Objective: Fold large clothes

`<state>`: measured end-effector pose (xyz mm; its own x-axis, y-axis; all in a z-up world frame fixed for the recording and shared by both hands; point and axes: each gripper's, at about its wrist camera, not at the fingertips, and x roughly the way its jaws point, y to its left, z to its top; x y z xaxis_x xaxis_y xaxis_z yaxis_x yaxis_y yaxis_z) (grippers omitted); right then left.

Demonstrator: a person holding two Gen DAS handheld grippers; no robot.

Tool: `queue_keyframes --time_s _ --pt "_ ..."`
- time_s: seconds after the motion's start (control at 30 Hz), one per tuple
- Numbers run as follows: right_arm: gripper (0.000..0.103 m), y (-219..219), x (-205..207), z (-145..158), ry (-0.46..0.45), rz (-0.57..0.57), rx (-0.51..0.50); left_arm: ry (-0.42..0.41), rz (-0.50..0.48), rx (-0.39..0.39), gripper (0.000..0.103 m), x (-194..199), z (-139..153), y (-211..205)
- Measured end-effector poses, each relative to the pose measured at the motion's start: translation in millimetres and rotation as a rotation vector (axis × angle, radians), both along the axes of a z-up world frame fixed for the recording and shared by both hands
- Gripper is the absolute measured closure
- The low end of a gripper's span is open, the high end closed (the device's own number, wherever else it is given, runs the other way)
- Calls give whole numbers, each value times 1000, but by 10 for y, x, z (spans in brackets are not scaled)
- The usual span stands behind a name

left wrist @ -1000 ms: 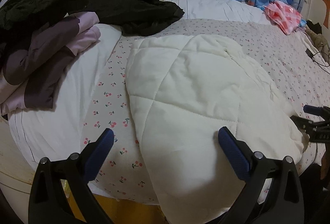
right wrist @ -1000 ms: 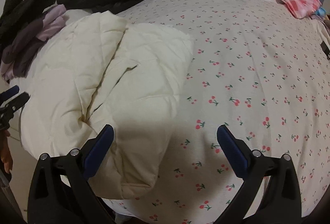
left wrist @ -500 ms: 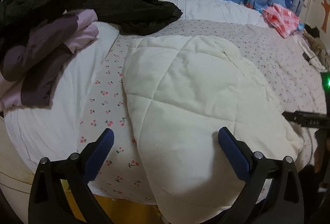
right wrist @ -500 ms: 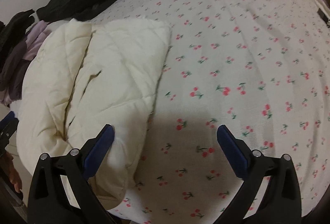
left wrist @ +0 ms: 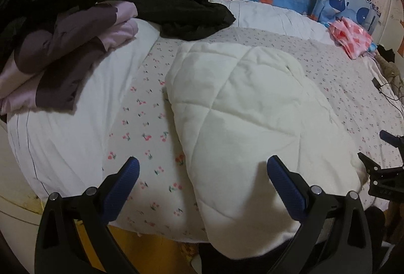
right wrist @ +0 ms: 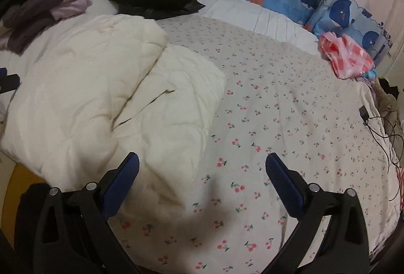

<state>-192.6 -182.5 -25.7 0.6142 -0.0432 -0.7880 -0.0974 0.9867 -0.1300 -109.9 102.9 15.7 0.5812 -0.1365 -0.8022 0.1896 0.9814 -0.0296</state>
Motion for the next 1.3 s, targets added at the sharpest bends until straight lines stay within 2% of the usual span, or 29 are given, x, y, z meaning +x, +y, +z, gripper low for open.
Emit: queue_keyframes --time_s 0.07,0.13,0.27,0.37,0.5,0.63,0.7,0.9,1.03,1.13,1.3 --pt "6 -112 13 -15 24 -19 74 15 -8 -20 6 -35 -7 20" --pt "6 -205 35 -26 37 -49 83 24 -9 -43 6 -62 1 36" --pt "6 -147 -35 20 11 -50 -18 -5 -5 8 6 -112 27 -4" --pt "6 -89 -56 21 -2 -39 -58 0 -7 5 6 -124 21 -33" --pt "6 -194 22 -24 39 -52 26 -20 -4 33 6 -124 50 -72" --pt "6 -248 60 -52 66 -54 63 -44 -8 56 6 -133 89 -103" --pt "6 -303 98 -80 91 -67 106 -40 -9 45 6 -108 87 -102" --pt "6 -334 188 -158 126 -73 139 -37 -18 37 6 -71 61 -130" --pt "6 -381 300 -262 161 -92 167 -5 -21 -18 6 1 18 -108" --pt "6 -392 370 -332 190 -98 205 1 -26 -23 6 44 -20 -123" --pt "6 -369 407 -346 188 -97 209 0 -28 -23 6 60 -42 -153"
